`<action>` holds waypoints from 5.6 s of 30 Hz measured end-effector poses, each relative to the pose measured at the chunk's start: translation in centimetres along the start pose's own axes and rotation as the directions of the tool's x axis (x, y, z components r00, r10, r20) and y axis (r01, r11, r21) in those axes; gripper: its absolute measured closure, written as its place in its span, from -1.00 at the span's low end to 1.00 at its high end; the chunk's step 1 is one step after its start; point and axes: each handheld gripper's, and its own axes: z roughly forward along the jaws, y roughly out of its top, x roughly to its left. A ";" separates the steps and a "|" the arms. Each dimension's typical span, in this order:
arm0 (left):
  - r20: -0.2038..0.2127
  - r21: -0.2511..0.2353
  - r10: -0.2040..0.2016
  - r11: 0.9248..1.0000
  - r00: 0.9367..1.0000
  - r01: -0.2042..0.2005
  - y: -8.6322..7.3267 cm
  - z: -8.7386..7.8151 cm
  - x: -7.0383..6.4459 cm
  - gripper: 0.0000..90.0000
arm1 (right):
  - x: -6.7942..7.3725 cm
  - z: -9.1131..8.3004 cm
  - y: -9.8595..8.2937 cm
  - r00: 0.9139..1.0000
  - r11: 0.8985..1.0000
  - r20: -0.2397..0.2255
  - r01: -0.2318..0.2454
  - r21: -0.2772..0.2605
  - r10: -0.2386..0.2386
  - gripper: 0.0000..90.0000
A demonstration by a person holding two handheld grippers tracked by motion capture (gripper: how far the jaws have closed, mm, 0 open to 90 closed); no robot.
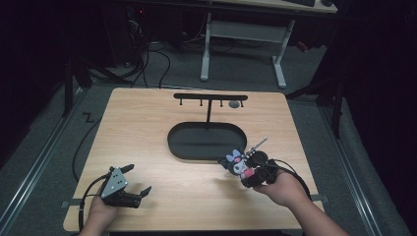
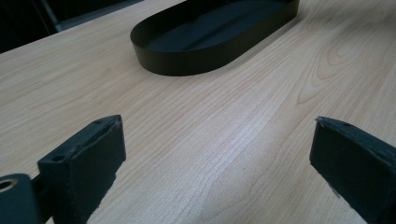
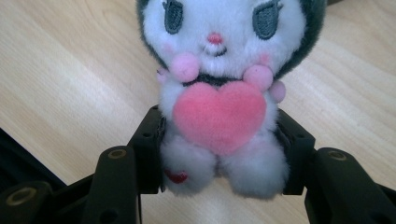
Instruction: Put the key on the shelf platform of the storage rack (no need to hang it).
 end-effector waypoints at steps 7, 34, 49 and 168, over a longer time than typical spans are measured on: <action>0.005 0.014 0.018 1.000 1.000 -0.018 0.0 -0.2 -0.4 -0.72 | 0.0 0.1 0.9 1.000 1.000 0.005 -0.010 -0.021 0.010 0.06; 0.011 0.045 0.018 0.999 1.000 -0.018 -0.1 -0.1 -0.3 -0.66 | -0.6 0.5 6.2 1.000 1.000 0.023 0.014 -0.009 -0.014 0.06; 0.013 0.044 0.020 0.999 1.000 -0.021 -0.1 -0.1 -0.4 -0.66 | -1.3 1.8 10.1 0.999 1.000 0.043 0.011 -0.021 -0.010 0.06; 0.005 0.075 -0.012 0.997 1.000 0.012 -0.1 -0.5 -0.7 -0.67 | -1.0 5.2 0.1 0.993 0.888 0.037 -0.086 -0.451 0.115 -0.75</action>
